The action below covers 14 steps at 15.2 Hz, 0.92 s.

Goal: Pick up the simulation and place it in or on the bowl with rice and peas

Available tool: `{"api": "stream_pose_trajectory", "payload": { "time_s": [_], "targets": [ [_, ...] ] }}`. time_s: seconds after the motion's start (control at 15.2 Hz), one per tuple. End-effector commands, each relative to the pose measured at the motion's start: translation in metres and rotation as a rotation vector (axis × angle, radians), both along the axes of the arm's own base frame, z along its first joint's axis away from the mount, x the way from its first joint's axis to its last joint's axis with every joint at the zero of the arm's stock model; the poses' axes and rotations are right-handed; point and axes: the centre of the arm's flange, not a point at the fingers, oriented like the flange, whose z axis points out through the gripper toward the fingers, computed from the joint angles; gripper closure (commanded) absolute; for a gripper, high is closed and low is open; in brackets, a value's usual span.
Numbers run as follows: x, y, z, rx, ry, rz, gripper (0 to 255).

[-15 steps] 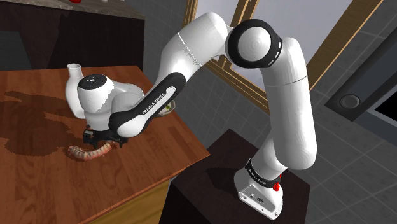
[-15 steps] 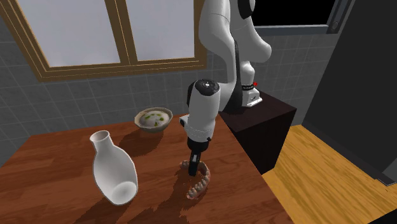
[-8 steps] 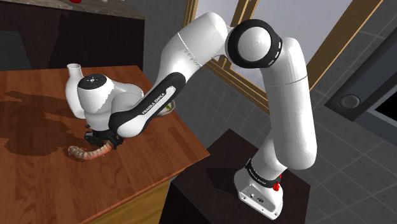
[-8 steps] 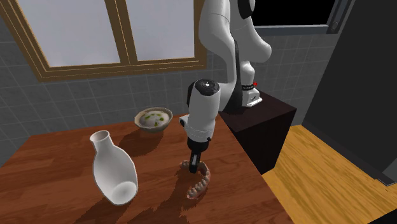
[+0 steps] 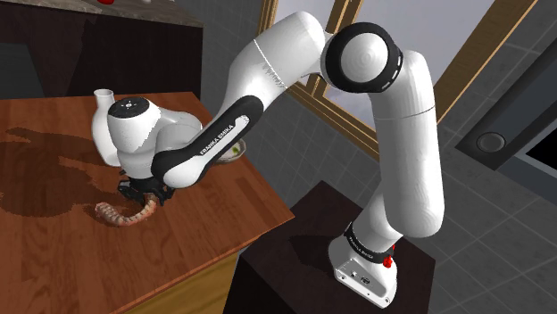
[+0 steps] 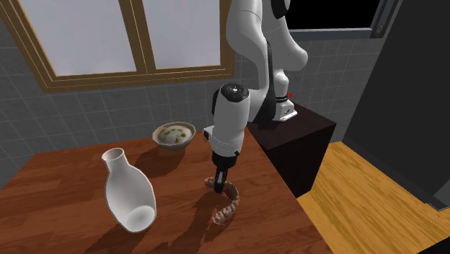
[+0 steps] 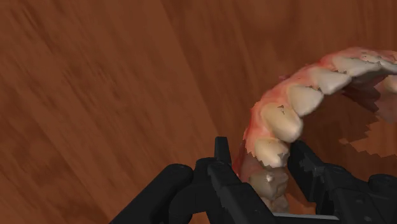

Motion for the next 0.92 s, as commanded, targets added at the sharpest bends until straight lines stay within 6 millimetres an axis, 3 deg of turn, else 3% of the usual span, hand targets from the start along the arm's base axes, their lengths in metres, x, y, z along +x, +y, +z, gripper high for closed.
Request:
{"api": "stream_pose_trajectory", "payload": {
  "time_s": [0.0,0.86],
  "targets": [
    [0.0,0.001,0.011,0.0,0.0,0.0,255],
    [0.0,0.001,0.079,0.0,0.0,0.0,255]
  ]
}}
